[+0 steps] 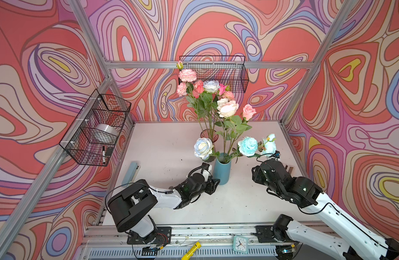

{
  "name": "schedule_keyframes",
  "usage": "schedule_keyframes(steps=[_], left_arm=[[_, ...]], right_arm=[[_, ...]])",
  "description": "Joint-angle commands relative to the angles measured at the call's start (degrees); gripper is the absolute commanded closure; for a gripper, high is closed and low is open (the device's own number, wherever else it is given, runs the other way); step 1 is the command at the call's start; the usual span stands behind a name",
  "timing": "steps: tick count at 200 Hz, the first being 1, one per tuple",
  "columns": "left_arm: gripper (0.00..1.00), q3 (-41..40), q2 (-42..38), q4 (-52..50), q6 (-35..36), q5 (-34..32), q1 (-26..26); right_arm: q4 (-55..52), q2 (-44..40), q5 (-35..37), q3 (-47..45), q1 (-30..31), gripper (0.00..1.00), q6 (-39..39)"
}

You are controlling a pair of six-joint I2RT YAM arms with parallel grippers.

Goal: Arrange flowers in a vase
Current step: Move the vase to the center of the table, then reset both arms

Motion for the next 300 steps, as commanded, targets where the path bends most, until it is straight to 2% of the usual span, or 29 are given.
schedule_keyframes(steps=[1, 63, 108, 133, 157, 197, 203, 210, 214, 219, 233, 244, 254, 271, 285, 300], left_arm=[[0.46, 1.14, 1.85, 4.04, -1.62, -2.88, -0.25], [0.46, 6.0, 5.98, 5.04, -1.47, -8.89, -0.25], [0.45, 8.27, 6.99, 3.79, 1.92, -9.41, -0.25], [0.44, 8.01, 4.46, 1.95, 3.41, -8.08, -0.23], [0.43, 4.87, -4.16, -2.38, 4.65, -10.47, -1.27], [0.4, 2.99, -24.44, -21.4, 8.17, -15.7, -2.64], [0.35, 2.71, -28.12, -24.27, 8.84, -17.06, -2.8], [0.19, 2.91, -32.47, -28.98, 9.27, -19.07, -2.8], [0.06, 3.34, -34.93, -31.61, 9.23, -20.19, -2.81], [0.0, 4.03, -37.73, -35.81, 9.1, -21.65, -2.93], [0.0, 6.66, -44.95, -45.82, 9.58, -24.98, -2.88], [0.0, 9.54, -48.63, -53.83, 9.85, -28.49, -2.88], [0.0, 12.25, -50.62, -61.37, 9.24, -32.45, -2.94], [0.0, 16.11, -52.34, -70.77, 7.84, -38.47, -2.89], [0.0, 17.02, -52.94, -73.53, 8.11, -42.39, -2.93], [0.0, 16.22, -53.51, -72.19, 9.7, -43.46, -2.88]], right_arm=[[-1.26, -0.68, 2.52, 0.19, -0.16, 0.45, -1.37], [-2.09, -2.8, 2.45, 0.69, -0.12, 0.44, -2.84], [-2.59, -2.9, 1.92, 1.26, -0.12, 0.44, -4.21], [-2.92, -2.81, 0.79, 2.37, -0.12, 0.41, -6.37], [-4.17, -3.91, 1.05, 4.01, -0.17, 0.38, -6.35], [-1.47, -5.9, 4.11, 6.82, -0.1, 0.34, -11.11], [-0.33, -5.8, 4.76, 6.93, -0.1, 0.34, -12.33], [1.4, -5.73, 5.29, 6.93, -0.13, 0.35, -13.24], [2.39, -5.87, 5.96, 6.93, -0.12, 0.35, -13.54], [4.02, -6.08, 6.54, 6.76, -0.12, 0.35, -14.28], [6.13, -5.75, 10.45, 6.13, -0.12, 0.24, -16.41], [4.71, -4.34, 15.44, 6.54, -0.12, 0.02, -16.76], [3.22, -3.01, 18.0, 5.87, -0.12, 0.02, -13.69], [3.12, -1.22, 19.71, 4.04, -0.12, 0.02, -17.67], [0.74, -0.98, 24.96, 2.89, -0.12, 0.01, -13.65], [4.09, -4.22, 27.11, -1.08, -0.12, 0.02, -15.29]])
